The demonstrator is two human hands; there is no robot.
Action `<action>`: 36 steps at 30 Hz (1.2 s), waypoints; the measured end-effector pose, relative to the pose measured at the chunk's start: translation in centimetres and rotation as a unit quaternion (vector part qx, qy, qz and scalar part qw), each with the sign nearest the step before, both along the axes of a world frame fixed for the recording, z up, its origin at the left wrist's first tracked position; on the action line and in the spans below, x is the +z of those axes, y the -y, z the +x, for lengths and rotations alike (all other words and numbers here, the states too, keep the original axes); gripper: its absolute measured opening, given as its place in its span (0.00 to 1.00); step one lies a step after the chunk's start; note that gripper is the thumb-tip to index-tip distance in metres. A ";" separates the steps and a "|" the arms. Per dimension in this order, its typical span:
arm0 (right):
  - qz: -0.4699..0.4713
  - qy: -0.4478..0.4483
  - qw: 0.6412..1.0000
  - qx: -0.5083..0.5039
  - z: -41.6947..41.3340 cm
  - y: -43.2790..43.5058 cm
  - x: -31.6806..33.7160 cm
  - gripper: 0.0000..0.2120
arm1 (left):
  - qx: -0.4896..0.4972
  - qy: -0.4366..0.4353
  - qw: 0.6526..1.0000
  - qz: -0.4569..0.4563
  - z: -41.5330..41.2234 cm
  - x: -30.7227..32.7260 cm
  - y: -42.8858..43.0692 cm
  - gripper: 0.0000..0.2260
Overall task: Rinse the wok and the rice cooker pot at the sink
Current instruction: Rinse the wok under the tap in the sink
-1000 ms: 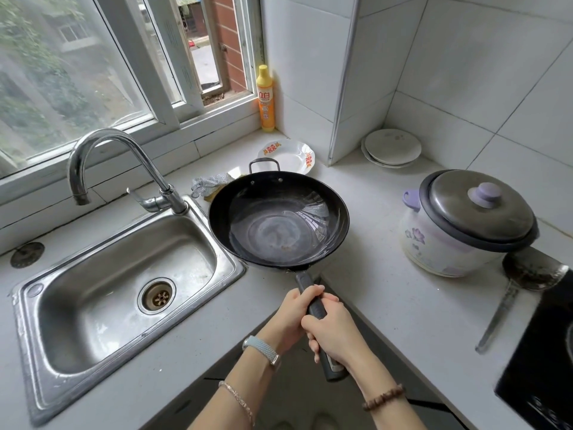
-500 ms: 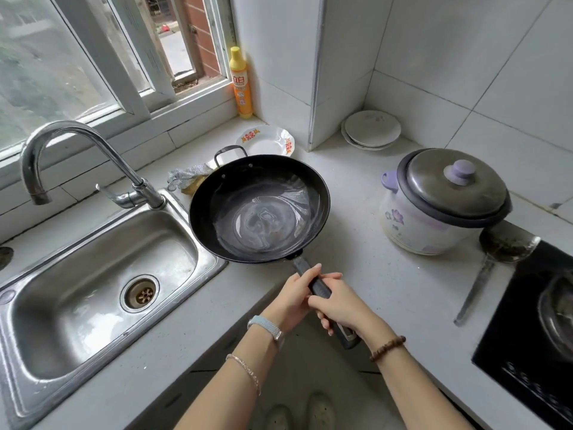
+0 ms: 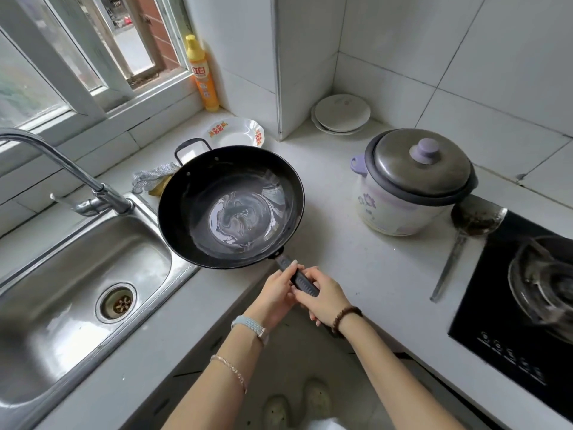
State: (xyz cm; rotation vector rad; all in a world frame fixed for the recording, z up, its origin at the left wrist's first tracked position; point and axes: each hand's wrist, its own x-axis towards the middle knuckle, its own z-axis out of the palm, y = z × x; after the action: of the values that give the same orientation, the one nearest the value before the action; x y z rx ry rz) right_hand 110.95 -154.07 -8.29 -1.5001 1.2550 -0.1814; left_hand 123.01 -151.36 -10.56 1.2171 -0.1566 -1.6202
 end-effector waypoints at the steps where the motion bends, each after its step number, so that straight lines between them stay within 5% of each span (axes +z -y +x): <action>1: -0.006 -0.001 1.000 0.000 -0.1 0.0 -0.2 0.13 | 0.006 -0.004 1.000 0.000 -0.1 -0.2 0.0 0.09; 36: -0.132 -0.063 0.988 0.043 5.2 3.0 -1.5 0.10 | 0.132 0.011 0.989 0.058 3.4 1.8 2.7 0.07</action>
State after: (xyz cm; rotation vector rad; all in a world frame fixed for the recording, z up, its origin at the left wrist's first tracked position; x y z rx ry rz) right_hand 116.20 -157.12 -9.82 -1.8140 1.3014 -0.2054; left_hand 126.40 -154.11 -8.81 1.2858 0.0846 -1.4013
